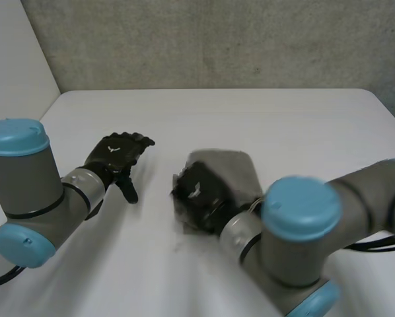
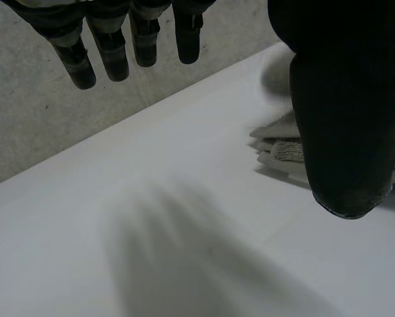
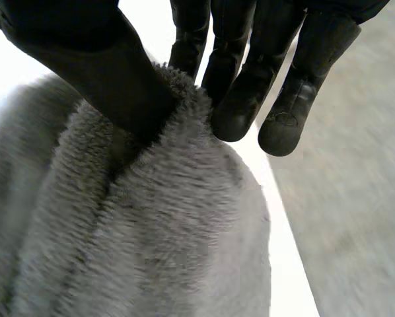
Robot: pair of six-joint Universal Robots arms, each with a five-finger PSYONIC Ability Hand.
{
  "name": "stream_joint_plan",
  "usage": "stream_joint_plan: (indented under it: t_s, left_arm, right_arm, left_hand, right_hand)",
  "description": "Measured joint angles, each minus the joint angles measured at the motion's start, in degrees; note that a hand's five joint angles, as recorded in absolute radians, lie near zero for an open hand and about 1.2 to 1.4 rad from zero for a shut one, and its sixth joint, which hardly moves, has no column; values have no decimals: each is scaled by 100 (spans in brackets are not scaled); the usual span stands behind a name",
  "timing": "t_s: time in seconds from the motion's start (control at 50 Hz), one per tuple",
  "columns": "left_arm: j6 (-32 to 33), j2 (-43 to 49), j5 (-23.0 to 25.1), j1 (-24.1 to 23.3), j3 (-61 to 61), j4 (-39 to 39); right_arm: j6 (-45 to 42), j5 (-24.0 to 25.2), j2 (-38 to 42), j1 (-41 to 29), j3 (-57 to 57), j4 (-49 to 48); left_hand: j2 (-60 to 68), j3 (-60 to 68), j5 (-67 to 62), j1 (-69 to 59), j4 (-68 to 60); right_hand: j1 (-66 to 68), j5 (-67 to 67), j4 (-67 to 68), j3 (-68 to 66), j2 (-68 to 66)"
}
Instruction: Fold the towel.
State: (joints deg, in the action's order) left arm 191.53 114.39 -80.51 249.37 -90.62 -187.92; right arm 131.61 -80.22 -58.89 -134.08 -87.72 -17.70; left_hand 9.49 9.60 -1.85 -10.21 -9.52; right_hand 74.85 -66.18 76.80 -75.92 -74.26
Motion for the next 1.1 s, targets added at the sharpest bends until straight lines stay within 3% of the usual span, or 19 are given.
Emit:
stream_joint_plan:
  t_s: [0.06, 0.14, 0.2, 0.3, 0.42, 0.52, 0.6, 0.74, 0.86, 0.98, 1.1]
  left_arm:
    - [-39, -92, 0, -15, -16, -1]
    - [-107, -207, -2, -37, -5, 6]
    - [-197, -262, -4, -70, 47, 15]
    - [-418, -294, -17, -164, 222, 28]
    - [-953, -252, -51, -407, 697, 38]
    - [-1558, -40, -122, -845, 1240, 81]
    - [-1888, 372, -428, -1299, 1700, 148]
    - [-1937, 1474, -1489, -2022, 2635, 555]
    - [-1484, 2129, -2239, -2227, 3011, 1011]
    - [-1055, 2223, -2599, -2171, 2686, 1068]
    - [-930, 2110, -2664, -2104, 2246, 915]
  right_arm:
    - [-377, -28, 348, -338, 53, -19]
    - [-548, -113, 510, -520, 71, -22]
    - [-335, -206, 361, -538, 41, -15]
    - [594, -309, -136, -371, -61, 10]
    - [2422, -305, -1048, 269, -298, 96]
    - [3900, -256, -1619, 1054, -398, 508]
    - [4502, -94, -1623, 1587, -290, 1085]
    - [4777, 308, -1040, 2094, 54, 1793]
    - [4716, 433, -486, 2145, 371, 1886]
    - [4656, 423, 59, 2045, 772, 1876]
    - [4513, 373, 553, 1876, 1117, 1874]
  left_hand:
    - [0, 0, 0, 0, 0]
    - [0, 0, 0, 0, 0]
    - [0, 0, 0, 0, 0]
    - [0, 0, 0, 0, 0]
    - [0, 0, 0, 0, 0]
    - [0, 0, 0, 0, 6]
    - [0, 0, 0, 0, 6]
    - [0, 0, 0, 0, 6]
    - [-2, 0, 0, 0, 6]
    - [-2, 0, 0, 0, 6]
    - [-2, 0, 0, 0, 6]
  right_hand:
    - [-908, 932, -1047, 973, 889]
    - [-4267, 4365, -4258, 4289, 4296]
    - [-5851, 6206, -6063, 6006, 5867]
    - [-6128, 6269, -6209, 6196, 6017]
    - [-6145, 6269, -6209, 6196, 6017]
    - [-6146, 6269, -6209, 6196, 6017]
    - [-6146, 6269, -6209, 6196, 6017]
    - [-6147, 6269, -6209, 6195, 6017]
    - [-6147, 6269, -6209, 6196, 6017]
    - [-6147, 6269, -6209, 6196, 6017]
    - [-6147, 6269, -6208, 6196, 6017]
